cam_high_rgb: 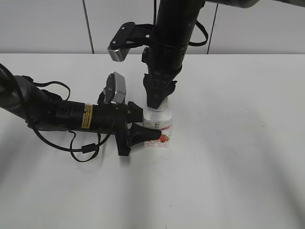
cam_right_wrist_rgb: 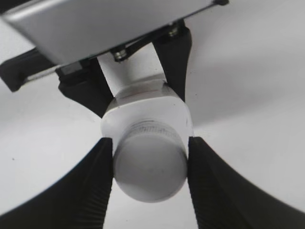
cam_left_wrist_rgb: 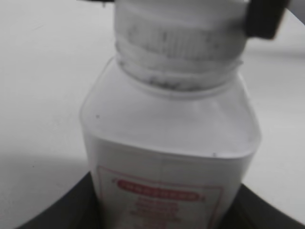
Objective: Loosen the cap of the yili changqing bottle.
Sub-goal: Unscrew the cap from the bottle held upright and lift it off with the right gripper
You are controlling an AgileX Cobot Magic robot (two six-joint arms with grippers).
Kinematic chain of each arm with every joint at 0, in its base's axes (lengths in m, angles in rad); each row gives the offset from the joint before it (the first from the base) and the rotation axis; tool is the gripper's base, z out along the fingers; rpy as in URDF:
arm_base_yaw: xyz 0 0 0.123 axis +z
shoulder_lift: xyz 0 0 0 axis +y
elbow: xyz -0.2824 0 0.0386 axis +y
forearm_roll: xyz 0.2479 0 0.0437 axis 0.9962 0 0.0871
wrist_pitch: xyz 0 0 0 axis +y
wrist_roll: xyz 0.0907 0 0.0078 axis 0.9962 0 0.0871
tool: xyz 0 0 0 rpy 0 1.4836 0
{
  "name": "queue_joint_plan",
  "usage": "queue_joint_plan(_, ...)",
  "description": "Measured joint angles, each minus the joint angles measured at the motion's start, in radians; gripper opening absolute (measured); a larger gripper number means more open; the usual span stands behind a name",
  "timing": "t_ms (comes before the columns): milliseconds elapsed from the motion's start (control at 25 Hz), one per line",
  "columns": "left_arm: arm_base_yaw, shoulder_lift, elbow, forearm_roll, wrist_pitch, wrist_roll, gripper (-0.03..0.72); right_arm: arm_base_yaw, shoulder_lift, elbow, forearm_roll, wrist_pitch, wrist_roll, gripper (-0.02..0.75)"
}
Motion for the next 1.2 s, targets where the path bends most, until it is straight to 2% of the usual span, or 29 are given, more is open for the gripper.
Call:
queue_joint_plan(160,0.000,0.000,0.000,0.000,0.000,-0.001,0.363,0.000,0.000,0.000,0.002,0.001,-0.161,0.382)
queue_joint_plan(480,0.000,0.000,0.000,0.000,0.000,-0.002,0.362,0.000,-0.008,0.000,0.003,0.001,-0.183,0.380)
queue_joint_plan(600,0.000,0.000,0.000,0.001,-0.002,-0.002,0.362,0.000,-0.038,0.000,0.007,-0.002,-0.178,0.294)
queue_joint_plan(680,0.000,0.000,0.000,0.001,-0.001,-0.002,0.362,0.000,-0.065,0.000,0.009,0.000,-0.159,0.265)
queue_joint_plan(1040,0.000,0.000,0.000,0.001,0.000,-0.002,0.362,0.000,-0.099,0.000,-0.013,0.000,-0.009,0.249)
queue_joint_plan(1120,0.000,0.000,0.000,0.001,0.000,-0.002,0.362,0.000,-0.101,0.000,-0.009,0.000,0.123,0.251)
queue_joint_plan(1200,0.000,0.000,0.000,0.001,0.000,-0.002,0.362,0.000,-0.101,0.000,-0.007,0.000,0.346,0.278)
